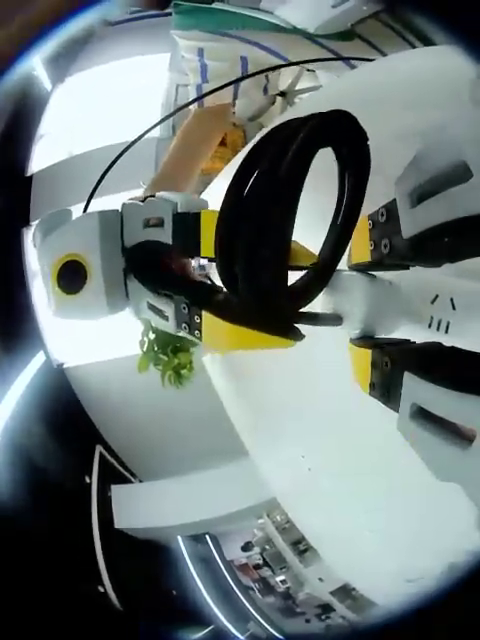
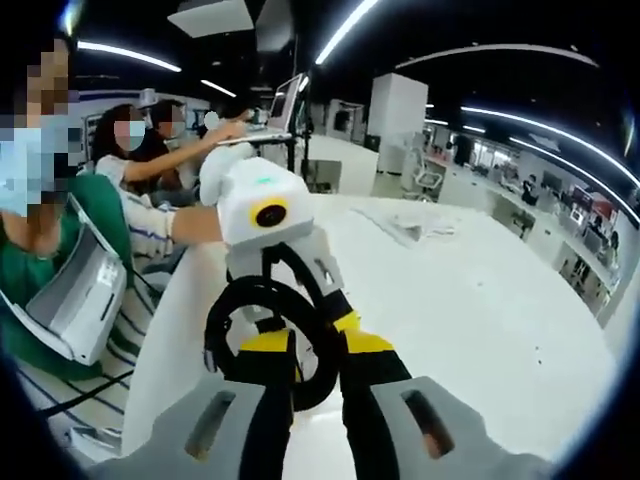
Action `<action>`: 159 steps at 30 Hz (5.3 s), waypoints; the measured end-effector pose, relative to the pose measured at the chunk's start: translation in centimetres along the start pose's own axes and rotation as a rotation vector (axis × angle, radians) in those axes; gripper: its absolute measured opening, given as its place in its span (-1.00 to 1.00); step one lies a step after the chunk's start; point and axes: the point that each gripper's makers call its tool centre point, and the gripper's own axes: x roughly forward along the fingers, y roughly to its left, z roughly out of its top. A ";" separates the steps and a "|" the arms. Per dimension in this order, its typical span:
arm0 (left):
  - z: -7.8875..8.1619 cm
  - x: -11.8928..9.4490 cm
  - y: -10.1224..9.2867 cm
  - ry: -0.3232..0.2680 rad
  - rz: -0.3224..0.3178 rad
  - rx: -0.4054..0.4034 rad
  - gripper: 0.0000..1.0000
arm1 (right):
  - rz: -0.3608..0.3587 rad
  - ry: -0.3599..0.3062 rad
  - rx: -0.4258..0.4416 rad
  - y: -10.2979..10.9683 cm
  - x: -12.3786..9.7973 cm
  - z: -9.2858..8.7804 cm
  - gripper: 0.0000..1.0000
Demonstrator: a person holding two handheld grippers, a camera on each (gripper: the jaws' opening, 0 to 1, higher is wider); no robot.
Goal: Straighten the power strip on the desk, plug the charger into it
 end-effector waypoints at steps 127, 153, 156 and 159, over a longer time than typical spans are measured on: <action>-3.0 -11.0 6.6 -0.204 0.333 -0.119 -0.53 | -0.076 0.325 0.001 -1.9 1.1 -3.2 -0.86; -3.1 -11.1 7.1 -0.210 0.348 -0.142 -0.53 | -0.062 0.374 0.004 -2.1 1.4 -3.2 -0.86; -3.1 -11.1 7.0 -0.205 0.348 -0.134 -0.53 | -0.062 0.374 0.011 -2.2 1.2 -3.4 -0.87; -3.1 -11.2 7.0 -0.207 0.348 -0.132 -0.53 | -0.065 0.356 0.038 -2.2 1.0 -3.6 -0.87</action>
